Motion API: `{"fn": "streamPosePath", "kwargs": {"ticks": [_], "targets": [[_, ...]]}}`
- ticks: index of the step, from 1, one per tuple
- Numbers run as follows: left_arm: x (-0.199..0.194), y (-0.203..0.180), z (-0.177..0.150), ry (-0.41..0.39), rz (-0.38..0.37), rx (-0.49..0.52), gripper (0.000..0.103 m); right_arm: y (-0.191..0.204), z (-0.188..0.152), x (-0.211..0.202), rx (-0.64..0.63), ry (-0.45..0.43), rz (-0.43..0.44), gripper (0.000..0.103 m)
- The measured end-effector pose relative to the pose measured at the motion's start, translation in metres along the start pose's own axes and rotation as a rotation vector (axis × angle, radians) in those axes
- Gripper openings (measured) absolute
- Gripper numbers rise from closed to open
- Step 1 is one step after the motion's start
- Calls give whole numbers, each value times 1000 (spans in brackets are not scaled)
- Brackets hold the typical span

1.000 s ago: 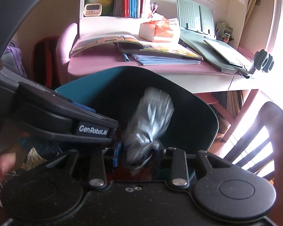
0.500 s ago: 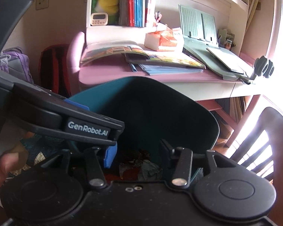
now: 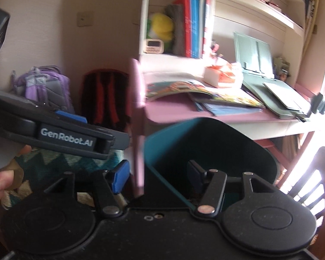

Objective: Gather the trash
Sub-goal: 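Move both open tools back down under the quilted table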

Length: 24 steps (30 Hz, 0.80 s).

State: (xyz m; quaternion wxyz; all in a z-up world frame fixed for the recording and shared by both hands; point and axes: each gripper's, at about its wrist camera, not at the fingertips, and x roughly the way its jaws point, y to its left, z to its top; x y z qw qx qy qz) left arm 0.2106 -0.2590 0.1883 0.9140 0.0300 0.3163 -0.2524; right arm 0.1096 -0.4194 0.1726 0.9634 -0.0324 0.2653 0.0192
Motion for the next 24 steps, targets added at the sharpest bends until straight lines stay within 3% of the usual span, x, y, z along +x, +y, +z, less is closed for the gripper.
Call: {"fn": "streamPosePath", "kwargs": {"ticks": [11,19,24], "targets": [[-83,101,-49,-38,158,-119,81,109,10,0,-70,-52,191,59],[-123,180,-97,-17,259,-215,81,196,4,21,-139,-13,341,59],[-135,235,-137,21,314,-277,83,243,-9,48,-160,54,413,59]]}}
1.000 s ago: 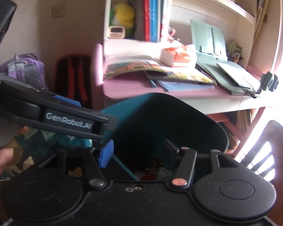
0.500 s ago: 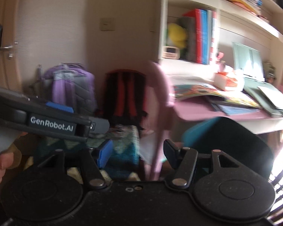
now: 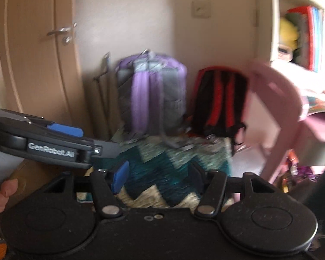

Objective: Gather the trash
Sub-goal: 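Move both open tools back down under the quilted table, then grasp white tissue with left tool while right grasps the orange foam net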

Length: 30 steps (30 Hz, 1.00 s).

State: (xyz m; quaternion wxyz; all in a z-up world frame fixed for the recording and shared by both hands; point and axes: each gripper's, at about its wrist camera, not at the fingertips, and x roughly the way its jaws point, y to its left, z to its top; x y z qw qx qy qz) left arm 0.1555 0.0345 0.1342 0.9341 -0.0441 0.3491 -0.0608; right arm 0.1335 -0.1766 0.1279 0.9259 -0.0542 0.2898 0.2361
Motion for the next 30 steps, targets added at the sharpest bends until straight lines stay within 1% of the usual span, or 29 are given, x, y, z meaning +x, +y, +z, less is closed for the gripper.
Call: {"fn": "streamPosePath", "kwargs": {"ticks": [4,5,6,7,9,13,18,20,24,26,28,30], "targets": [[20,52,-20,48,38,-60,86,20,-9,44,3,68,55,60],[27,66,-27,60,46,-80,90,24,-11,55,4,87,64,60],[35,80,-34,73,51,-105,99,28,-15,66,3,107,68,60],[44,93,-40,86,58,-127,101,33,-19,81,0,128,77,60],[61,120,-54,107,68,-175,102,41,-28,106,-5,162,90,60],[101,176,-83,172,108,-250,102,58,-45,164,0,232,128,60],[150,253,-123,228,205,-308,102,85,-77,238,-6,326,182,60],[171,286,-144,266,239,-345,102,99,-93,267,-26,365,194,60],[210,343,-187,344,275,-398,102,125,-130,321,-68,441,203,60],[230,366,-210,388,291,-409,102,137,-149,345,-81,476,211,60],[250,385,-231,438,328,-417,102,149,-170,369,-89,512,224,60],[271,402,-254,488,338,-434,102,158,-190,393,-97,542,231,60]]}}
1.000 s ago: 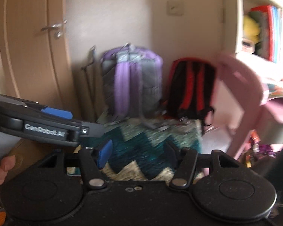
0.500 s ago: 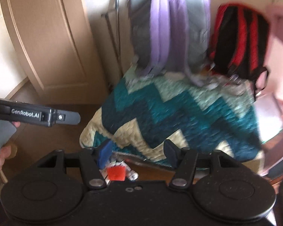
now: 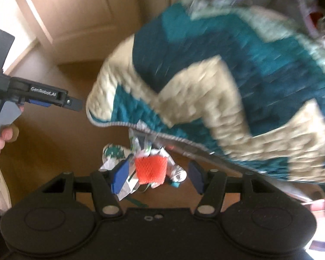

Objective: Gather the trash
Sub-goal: 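Grasp white tissue with left tool while right grasps the orange foam net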

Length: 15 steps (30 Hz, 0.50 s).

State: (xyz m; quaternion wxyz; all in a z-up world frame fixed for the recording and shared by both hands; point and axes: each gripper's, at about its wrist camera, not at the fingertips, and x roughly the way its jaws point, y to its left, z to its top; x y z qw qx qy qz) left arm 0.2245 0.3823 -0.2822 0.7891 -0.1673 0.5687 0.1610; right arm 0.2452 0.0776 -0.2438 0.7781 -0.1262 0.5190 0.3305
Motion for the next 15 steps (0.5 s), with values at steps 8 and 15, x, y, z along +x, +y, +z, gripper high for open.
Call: {"fn": "streamPosePath", "kwargs": {"ticks": [8,15], "targets": [[119,36,-39,202,-12,-104,102,7,-14,117,3,117,3,60],[181,41,-65,274,-13,-223,102,6,-25,192,-24,231,-9,60]]}}
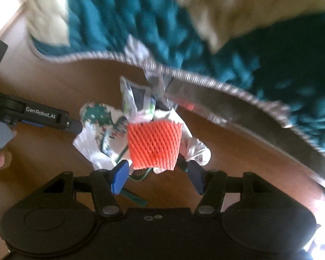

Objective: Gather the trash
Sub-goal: 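Grasp white tissue with left tool while right grasps the orange foam net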

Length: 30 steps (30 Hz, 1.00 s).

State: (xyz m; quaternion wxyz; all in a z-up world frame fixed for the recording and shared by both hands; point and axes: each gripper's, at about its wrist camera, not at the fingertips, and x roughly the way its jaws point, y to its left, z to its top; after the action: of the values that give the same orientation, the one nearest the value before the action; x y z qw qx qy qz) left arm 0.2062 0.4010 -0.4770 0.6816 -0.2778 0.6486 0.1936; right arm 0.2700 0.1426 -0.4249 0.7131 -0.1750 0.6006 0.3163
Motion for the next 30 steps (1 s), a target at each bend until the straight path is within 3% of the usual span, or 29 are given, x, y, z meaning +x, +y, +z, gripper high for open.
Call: {"fn": "streamPosePath", "kwargs": {"ticks": [7,13,16,21,25,27,30], "targets": [[45,18,-16,33,-43,-177,102,1,12,62,30,49,4,60],[69,30,-22,51,-79,-225,101,0,18,101,70,76,-21,60],[79,36,-24,73,-139,-269,99,-5,20,111,103,97,-4,60],[93,45,-30,116,-174,-306,68,-13,25,122,156,110,46,59],[94,48,-31,123,-187,-311,48,-15,29,124,157,112,56,57],[94,49,-32,123,-206,-323,38,-14,31,124,141,116,50,40],[87,47,-36,116,-206,-324,30,-11,33,119,124,126,44,21]]}}
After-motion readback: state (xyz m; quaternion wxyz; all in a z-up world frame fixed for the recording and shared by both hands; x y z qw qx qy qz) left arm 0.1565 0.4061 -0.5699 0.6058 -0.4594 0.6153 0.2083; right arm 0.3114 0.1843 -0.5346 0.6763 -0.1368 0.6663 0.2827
